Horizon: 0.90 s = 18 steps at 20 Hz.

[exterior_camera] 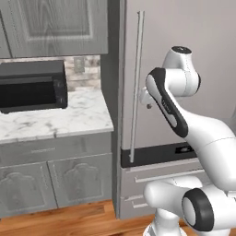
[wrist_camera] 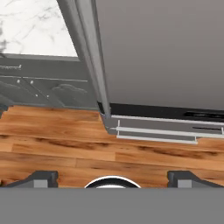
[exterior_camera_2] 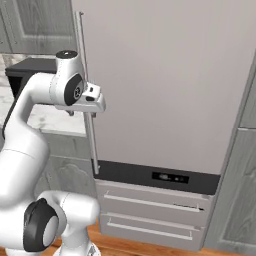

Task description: Gather the lime and eggplant from the fridge and place them on a tray on the dining counter. Then gather the chicken drumsticks from the fridge and place them on the other tray.

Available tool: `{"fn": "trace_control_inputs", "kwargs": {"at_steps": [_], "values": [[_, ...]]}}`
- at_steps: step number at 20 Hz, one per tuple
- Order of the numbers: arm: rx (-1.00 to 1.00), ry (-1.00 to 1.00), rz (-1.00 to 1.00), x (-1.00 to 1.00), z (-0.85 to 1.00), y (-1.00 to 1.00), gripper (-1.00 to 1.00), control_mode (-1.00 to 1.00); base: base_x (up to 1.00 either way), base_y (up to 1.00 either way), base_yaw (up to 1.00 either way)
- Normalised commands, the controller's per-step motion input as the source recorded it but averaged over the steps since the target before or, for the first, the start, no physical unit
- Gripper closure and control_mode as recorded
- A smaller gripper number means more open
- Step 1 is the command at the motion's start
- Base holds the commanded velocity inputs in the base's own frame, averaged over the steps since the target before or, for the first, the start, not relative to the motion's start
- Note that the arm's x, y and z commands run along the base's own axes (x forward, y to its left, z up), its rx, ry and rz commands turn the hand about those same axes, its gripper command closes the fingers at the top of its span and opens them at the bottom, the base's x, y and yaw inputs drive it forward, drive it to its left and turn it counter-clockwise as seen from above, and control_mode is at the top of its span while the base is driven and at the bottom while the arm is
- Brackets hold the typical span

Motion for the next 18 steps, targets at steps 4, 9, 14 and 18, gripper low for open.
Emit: {"fn": "trace_control_inputs", "kwargs": {"at_steps": [4, 9, 14, 18], "values": [[0.00, 0.00, 0.00, 0.00, 0.00, 0.00, -1.00, 1.00, -0.07, 0.47, 0.00], [0.00, 0.00, 0.00, 0.00, 0.00, 0.00, -1.00, 1.00, -0.09, 0.18, 0.00], [0.00, 0.00, 0.00, 0.00, 0.00, 0.00, -1.00, 1.00, 0.00, -0.05, 0.00], [0.00, 0.00, 0.00, 0.00, 0.00, 0.00, -1.00, 1.00, 0.00, -0.22, 0.00]]}}
